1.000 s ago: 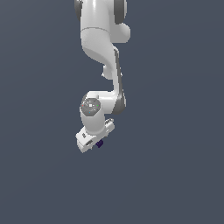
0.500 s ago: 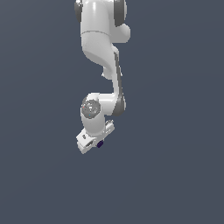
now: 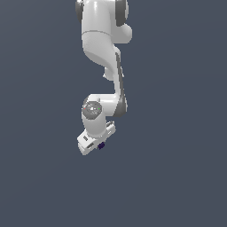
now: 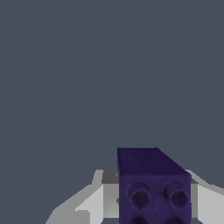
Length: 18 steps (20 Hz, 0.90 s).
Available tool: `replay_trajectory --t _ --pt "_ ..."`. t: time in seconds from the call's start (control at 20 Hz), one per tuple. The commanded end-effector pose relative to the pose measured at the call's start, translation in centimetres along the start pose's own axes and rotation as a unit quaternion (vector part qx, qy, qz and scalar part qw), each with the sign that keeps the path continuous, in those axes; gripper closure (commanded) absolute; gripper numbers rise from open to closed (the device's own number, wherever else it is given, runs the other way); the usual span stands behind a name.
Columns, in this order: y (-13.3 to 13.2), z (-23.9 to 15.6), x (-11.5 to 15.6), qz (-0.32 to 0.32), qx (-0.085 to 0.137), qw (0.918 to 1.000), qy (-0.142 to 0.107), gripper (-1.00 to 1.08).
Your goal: Pick up the object and move it to a goal position.
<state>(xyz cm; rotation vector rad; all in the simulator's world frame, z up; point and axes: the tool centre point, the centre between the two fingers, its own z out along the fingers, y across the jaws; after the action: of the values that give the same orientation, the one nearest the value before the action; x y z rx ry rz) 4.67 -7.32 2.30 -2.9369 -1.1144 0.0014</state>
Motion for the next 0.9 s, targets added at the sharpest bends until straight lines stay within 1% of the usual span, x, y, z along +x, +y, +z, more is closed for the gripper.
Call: replay_trajectory --t 0.0,0.25,0.45,0.85 --pt "0.0 -0.3 -0.2 0.000 0.000 1.0000 0.000 1.08" --pt "-0.2 -1.6 -1.3 0.000 0.000 1.0000 0.000 1.08" --pt "-0.5 -3.4 -2.8 0.000 0.000 1.0000 0.000 1.08" --pt "-1.2 -8.7 -7.3 0.000 -0.001 1.0000 0.000 1.08"
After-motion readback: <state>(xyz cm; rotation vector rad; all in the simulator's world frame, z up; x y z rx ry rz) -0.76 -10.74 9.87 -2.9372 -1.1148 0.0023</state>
